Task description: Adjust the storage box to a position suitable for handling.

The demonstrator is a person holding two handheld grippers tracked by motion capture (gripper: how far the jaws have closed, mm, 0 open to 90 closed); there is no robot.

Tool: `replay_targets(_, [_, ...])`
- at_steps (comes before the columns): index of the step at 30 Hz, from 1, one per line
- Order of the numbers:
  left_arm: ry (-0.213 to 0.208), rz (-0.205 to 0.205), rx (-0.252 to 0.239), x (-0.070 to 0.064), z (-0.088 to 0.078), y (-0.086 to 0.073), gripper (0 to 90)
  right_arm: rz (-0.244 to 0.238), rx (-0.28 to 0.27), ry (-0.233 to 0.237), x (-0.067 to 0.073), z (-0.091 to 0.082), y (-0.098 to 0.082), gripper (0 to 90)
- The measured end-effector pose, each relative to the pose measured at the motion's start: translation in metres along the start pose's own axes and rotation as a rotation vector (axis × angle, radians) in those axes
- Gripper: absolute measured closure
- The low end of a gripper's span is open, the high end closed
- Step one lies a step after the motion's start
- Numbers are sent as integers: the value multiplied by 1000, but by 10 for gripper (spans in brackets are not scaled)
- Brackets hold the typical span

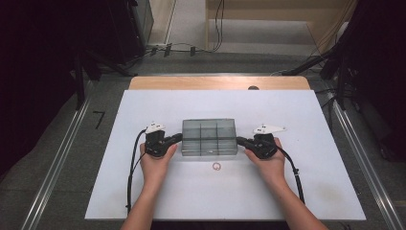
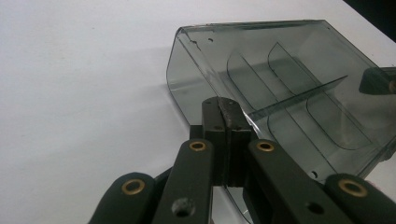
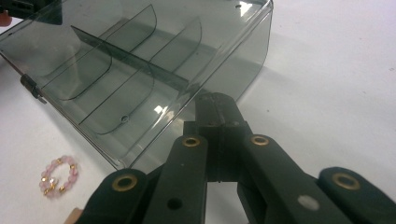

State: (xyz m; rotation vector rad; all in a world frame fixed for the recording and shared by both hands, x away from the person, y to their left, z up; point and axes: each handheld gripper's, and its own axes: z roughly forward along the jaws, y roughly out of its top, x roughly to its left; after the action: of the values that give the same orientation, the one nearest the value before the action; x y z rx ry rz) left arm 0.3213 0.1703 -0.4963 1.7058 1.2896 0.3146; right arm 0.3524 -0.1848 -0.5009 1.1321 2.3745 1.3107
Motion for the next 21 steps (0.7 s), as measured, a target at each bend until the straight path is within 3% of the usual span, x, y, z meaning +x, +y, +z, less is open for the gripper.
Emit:
replay_targets(14, [-24, 12, 6, -20, 9, -2, 900, -9, -5, -39, -9, -19, -11, 884])
replay_targets(21, [-36, 22, 10, -27, 14, -2, 900, 11, -12, -48, -14, -25, -14, 884])
